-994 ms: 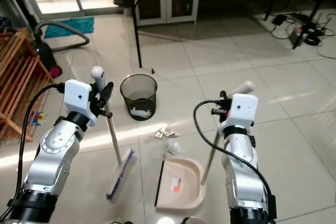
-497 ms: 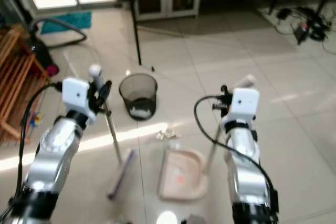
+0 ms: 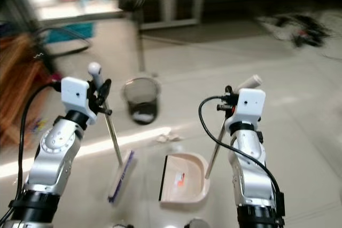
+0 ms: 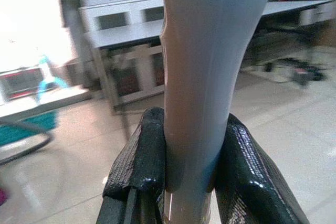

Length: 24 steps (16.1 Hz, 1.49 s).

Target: Sweep floor

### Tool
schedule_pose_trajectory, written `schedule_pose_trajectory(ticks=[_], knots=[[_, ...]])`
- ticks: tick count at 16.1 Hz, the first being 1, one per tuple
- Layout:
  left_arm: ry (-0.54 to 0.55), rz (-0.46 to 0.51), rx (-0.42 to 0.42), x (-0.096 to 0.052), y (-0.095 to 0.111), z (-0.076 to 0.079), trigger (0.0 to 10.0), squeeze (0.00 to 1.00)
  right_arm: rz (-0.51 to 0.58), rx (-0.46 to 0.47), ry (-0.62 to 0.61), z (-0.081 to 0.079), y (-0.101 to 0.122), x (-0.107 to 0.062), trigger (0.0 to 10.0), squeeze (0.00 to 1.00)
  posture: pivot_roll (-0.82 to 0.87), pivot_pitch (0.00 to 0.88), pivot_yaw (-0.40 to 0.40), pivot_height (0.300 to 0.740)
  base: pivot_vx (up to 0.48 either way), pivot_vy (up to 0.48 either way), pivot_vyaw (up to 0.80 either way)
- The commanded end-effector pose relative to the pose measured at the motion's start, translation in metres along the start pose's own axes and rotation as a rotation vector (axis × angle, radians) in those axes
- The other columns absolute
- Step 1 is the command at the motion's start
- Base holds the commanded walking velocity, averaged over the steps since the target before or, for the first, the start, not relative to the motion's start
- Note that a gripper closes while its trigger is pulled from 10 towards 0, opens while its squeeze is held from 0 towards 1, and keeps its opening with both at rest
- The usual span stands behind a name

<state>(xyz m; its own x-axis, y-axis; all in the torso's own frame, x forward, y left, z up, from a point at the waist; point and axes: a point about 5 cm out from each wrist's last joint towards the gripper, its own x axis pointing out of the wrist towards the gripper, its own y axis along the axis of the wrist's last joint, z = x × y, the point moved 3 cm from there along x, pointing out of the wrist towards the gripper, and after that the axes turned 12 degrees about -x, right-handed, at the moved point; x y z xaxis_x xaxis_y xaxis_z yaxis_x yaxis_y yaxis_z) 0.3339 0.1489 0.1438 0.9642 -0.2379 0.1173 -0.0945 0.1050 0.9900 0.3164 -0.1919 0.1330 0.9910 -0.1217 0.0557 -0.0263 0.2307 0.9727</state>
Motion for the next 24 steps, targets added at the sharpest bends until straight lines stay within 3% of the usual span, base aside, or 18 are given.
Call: schedule_pose_trajectory(ticks=[1,14,18,24], knots=[[-0.022,0.04,0.002,0.0027,0.0087,0.0048,10.0,0.0,0.035,-0.017,-0.013,0.0054,0.0077,0.0012,10.0,0.0,0.02,0.083,0.055,0.74,0.33,0.0,0.0],[-0.023,0.035,-0.003,-0.0005,0.0066,0.0051,10.0,0.0,0.055,-0.052,0.021,0.0015,0.0111,0.0015,10.0,0.0,0.02,0.096,0.047,0.74,0.357,0.0,0.0],[-0.024,0.035,-0.008,0.0014,0.007,0.0054,10.0,0.0,0.063,-0.072,0.013,0.003,0.0131,0.0026,10.0,0.0,0.01,0.102,0.05,0.74,0.36,0.0,0.73],[-0.009,0.012,0.009,0.0006,0.0017,0.0048,10.0,0.0,0.053,-0.051,-0.001,0.006,0.0091,-0.0001,10.0,0.0,0.01,0.094,0.056,0.74,0.179,0.0,0.0]])
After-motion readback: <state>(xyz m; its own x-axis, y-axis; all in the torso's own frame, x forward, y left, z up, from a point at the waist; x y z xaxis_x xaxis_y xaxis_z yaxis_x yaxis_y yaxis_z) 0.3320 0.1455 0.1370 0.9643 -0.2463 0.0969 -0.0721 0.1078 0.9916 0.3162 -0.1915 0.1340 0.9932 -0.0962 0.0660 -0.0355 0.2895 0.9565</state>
